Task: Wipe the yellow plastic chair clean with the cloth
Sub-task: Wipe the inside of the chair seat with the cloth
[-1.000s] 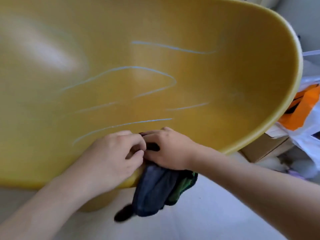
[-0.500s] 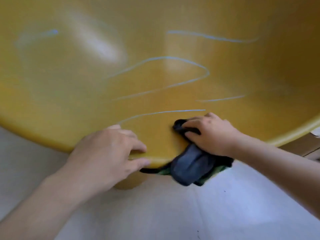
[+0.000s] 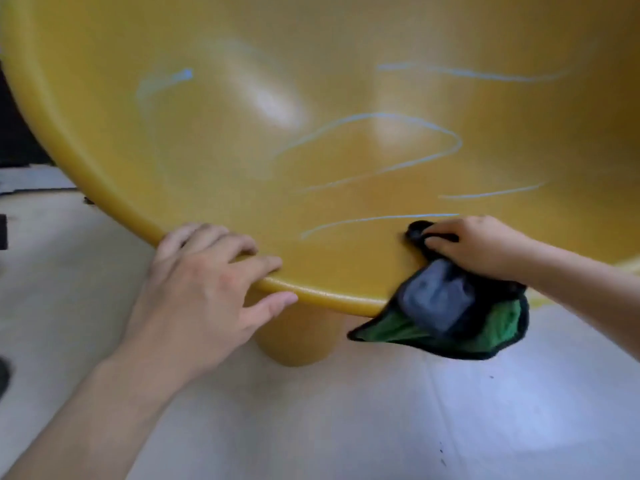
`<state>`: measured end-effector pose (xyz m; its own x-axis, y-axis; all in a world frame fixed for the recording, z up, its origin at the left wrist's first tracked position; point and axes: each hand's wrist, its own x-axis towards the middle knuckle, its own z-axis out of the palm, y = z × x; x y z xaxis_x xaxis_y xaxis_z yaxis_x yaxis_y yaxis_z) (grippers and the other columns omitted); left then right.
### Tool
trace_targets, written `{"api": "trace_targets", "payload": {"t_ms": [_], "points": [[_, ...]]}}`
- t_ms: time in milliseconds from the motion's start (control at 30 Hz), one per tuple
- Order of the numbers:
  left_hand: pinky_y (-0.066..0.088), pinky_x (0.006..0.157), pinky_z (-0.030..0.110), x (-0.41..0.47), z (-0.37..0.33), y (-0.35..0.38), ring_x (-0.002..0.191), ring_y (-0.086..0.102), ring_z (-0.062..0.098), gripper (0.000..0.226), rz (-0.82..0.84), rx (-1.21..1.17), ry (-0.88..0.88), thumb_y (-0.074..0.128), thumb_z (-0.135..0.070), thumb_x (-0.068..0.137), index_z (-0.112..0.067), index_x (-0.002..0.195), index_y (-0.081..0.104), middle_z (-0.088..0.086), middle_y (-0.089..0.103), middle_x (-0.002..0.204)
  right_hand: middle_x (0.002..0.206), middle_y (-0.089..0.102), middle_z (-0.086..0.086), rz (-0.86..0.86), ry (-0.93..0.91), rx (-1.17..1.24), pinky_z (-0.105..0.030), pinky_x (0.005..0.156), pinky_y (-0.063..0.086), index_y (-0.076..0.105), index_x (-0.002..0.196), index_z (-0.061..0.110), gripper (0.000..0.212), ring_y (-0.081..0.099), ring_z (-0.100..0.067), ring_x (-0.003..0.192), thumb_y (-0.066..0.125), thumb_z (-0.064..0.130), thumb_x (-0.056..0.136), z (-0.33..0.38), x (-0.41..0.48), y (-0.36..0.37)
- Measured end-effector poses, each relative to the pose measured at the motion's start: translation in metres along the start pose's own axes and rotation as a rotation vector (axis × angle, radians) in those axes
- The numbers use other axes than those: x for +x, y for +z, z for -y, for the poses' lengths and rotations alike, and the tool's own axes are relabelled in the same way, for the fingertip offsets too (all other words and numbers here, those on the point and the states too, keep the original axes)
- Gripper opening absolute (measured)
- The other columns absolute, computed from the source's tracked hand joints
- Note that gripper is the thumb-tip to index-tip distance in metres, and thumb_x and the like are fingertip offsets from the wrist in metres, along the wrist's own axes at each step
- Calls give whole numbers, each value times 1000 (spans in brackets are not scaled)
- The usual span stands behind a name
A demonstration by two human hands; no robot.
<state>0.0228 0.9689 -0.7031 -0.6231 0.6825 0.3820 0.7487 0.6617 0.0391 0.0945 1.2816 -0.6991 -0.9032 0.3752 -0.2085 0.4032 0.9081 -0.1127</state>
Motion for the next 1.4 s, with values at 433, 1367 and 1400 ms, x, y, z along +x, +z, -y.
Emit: {"api": "trace_targets", "payload": {"t_ms": [433, 1367, 1400], "points": [[42, 67, 33, 11, 16, -5, 74, 56, 25, 48, -32, -45, 51, 45, -60, 75, -20, 69, 71, -4, 62, 68, 142, 52, 11, 19, -205, 51, -40, 104, 42, 55, 129, 42, 35, 51, -23, 127, 44, 47, 97, 75, 19, 14], [32, 53, 26, 55, -59, 14, 75, 57, 12, 28, 135, 32, -25, 43, -45, 84, -25, 65, 49, -8, 46, 69, 145, 48, -1, -20, -452, 78, -35, 107, 26, 54, 134, 29, 38, 45, -22, 129, 45, 37, 98, 71, 53, 22], [29, 47, 23, 55, -58, 15, 62, 56, 13, 31, 143, 26, -21, 44, -43, 79, -22, 57, 49, -8, 40, 60, 144, 48, -3, -35, -334, 13, -34, 105, 25, 54, 134, 31, 38, 43, -24, 129, 44, 40, 99, 35, 66, 15]]}}
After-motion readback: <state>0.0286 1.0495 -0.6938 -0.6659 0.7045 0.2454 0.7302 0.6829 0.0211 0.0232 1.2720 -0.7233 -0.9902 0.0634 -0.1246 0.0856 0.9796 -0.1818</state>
